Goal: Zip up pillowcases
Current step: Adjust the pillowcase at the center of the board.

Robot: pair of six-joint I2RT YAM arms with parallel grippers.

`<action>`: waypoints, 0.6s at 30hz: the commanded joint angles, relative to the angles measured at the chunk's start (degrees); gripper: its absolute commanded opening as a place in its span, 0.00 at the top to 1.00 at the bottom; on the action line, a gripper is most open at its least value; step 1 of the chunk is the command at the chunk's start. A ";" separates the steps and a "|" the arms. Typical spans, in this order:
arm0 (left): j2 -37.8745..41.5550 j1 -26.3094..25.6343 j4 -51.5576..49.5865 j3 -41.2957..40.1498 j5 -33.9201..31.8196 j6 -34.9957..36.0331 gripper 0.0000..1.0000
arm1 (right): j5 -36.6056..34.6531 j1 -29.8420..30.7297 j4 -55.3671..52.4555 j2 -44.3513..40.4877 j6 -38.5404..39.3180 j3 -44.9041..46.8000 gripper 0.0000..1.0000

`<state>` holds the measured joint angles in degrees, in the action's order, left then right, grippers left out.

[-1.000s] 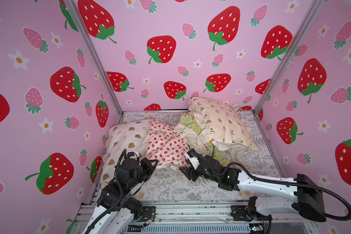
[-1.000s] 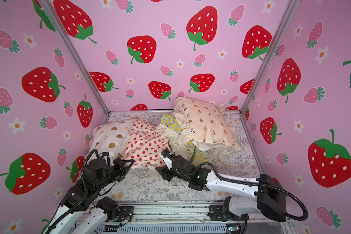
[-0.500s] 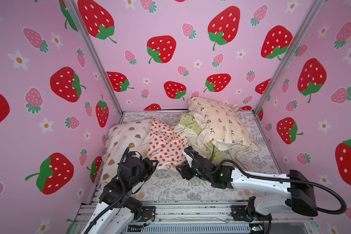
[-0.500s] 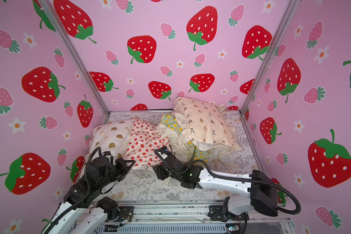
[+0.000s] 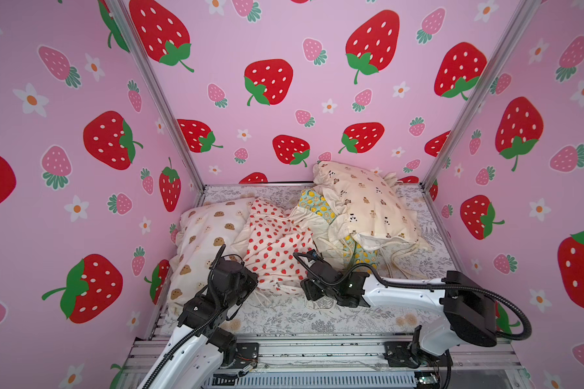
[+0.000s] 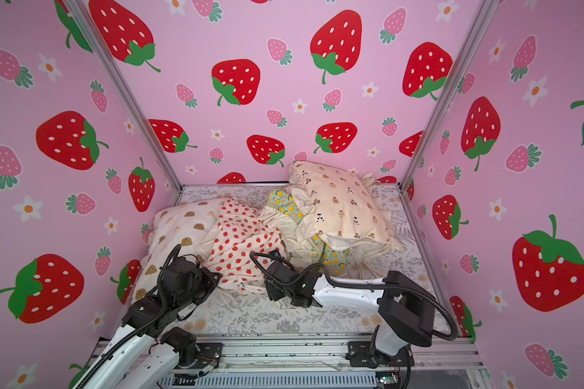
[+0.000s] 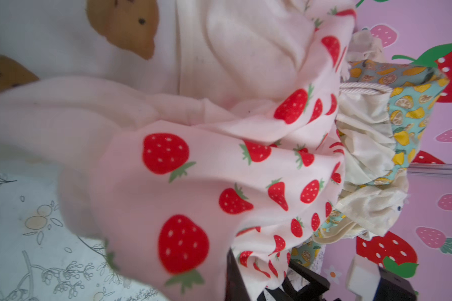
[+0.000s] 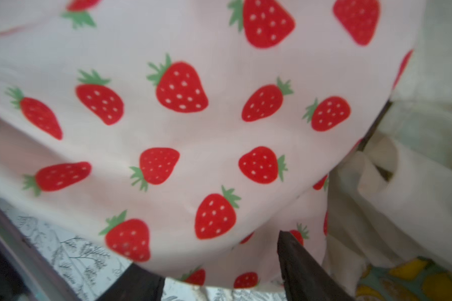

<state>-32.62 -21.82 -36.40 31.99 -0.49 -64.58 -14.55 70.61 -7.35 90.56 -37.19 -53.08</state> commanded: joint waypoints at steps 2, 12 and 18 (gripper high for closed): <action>-0.36 0.38 -7.25 4.12 -4.44 5.62 0.58 | -0.33 -0.55 1.03 0.66 2.25 -3.25 0.51; -5.89 -6.47 -21.62 19.24 -8.33 17.15 0.49 | 4.84 -1.79 2.65 0.71 3.49 -5.05 0.84; -12.55 -22.94 -16.72 17.14 -14.77 18.82 0.56 | 9.05 -2.93 2.61 -0.64 1.77 -5.28 0.85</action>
<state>-42.44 -40.77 -52.95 50.06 -10.61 -48.10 -8.58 68.34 -5.19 91.31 -33.91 -57.01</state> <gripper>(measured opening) 0.449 0.153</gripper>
